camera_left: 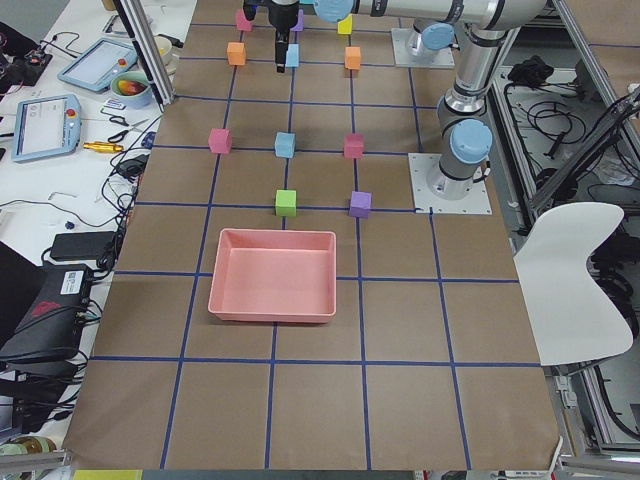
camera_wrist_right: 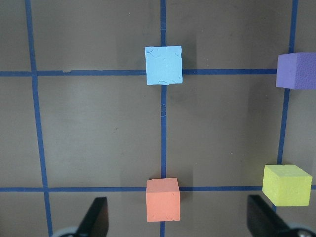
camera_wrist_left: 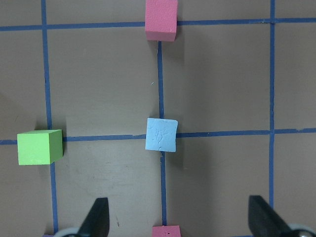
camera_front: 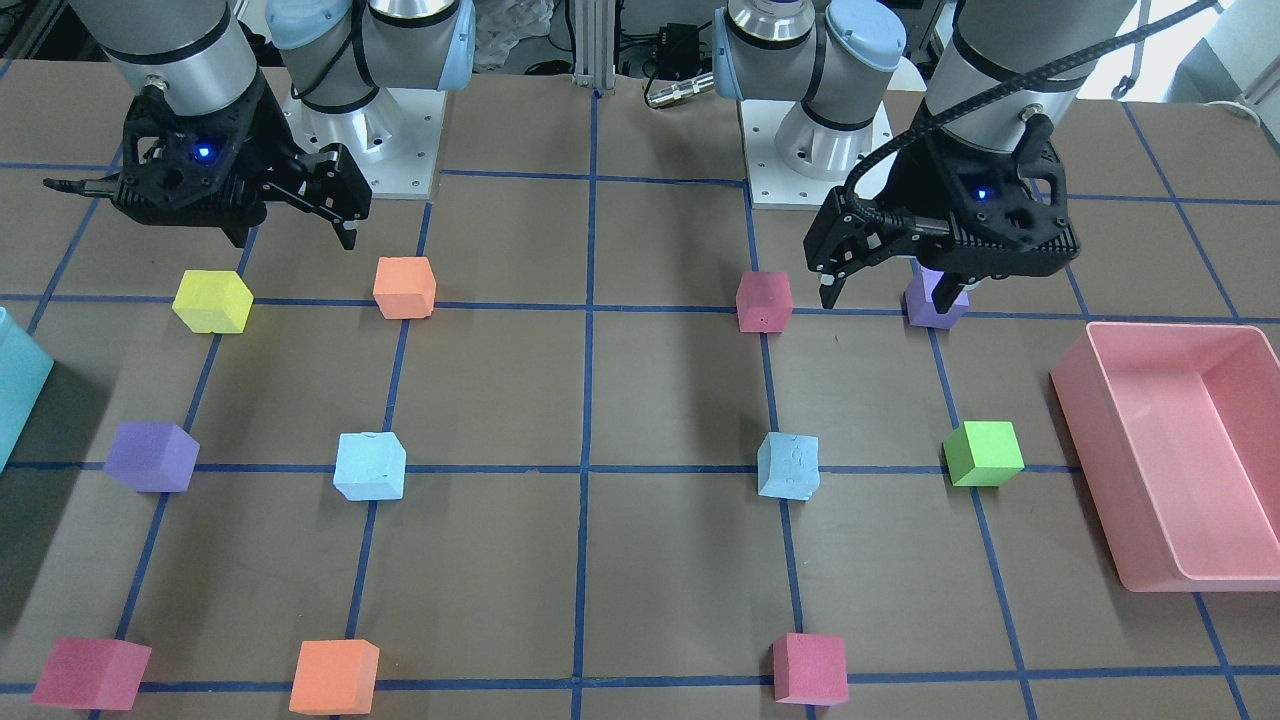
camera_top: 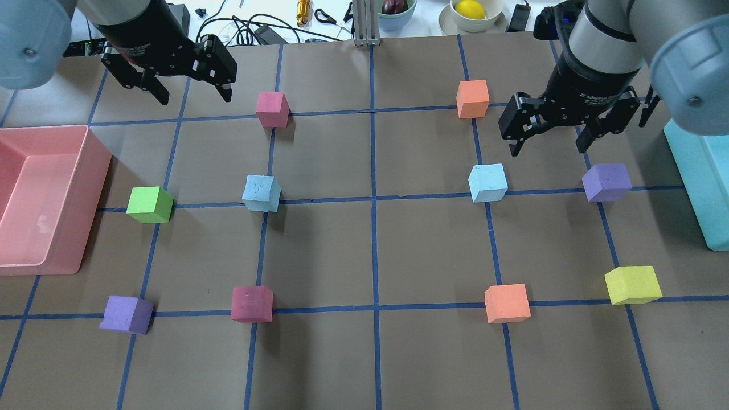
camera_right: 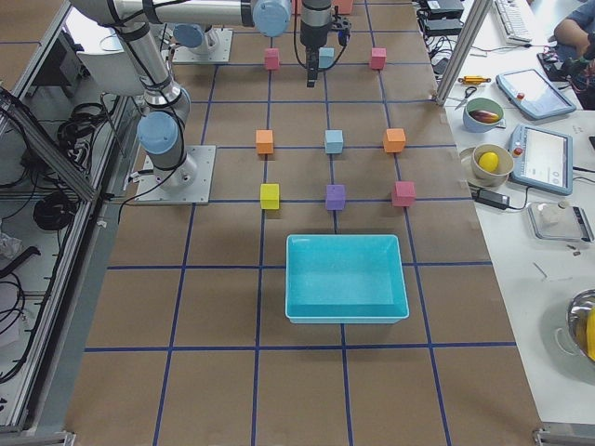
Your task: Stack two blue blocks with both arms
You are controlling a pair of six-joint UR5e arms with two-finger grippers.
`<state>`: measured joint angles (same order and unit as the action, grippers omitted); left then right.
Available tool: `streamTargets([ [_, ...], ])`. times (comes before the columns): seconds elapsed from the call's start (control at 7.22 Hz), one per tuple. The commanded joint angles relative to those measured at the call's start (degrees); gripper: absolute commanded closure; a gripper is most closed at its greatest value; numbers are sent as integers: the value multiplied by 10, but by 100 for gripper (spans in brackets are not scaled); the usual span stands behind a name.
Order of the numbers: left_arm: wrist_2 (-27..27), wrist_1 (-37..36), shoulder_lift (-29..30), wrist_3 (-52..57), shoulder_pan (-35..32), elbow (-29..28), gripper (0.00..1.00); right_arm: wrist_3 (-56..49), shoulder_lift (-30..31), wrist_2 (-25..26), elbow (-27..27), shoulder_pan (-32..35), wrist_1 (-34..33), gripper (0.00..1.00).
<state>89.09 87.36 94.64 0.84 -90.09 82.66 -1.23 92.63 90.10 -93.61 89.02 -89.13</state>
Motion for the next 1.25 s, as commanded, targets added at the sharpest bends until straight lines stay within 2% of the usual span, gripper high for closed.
streamTargets([
  [0.0,-1,0,0,0,0,0,0,0,0,1,-3,0,0,0],
  [0.69,-1,0,0,-1,0,0,0,-1,-5,1,-10,2,0,0],
  [0.97,-1,0,0,-1,0,0,0,-10,-75,1,-11,-2,-10,0],
  [1.11,-1,0,0,-1,0,1,0,-11,-88,-3,-13,-2,-22,0],
])
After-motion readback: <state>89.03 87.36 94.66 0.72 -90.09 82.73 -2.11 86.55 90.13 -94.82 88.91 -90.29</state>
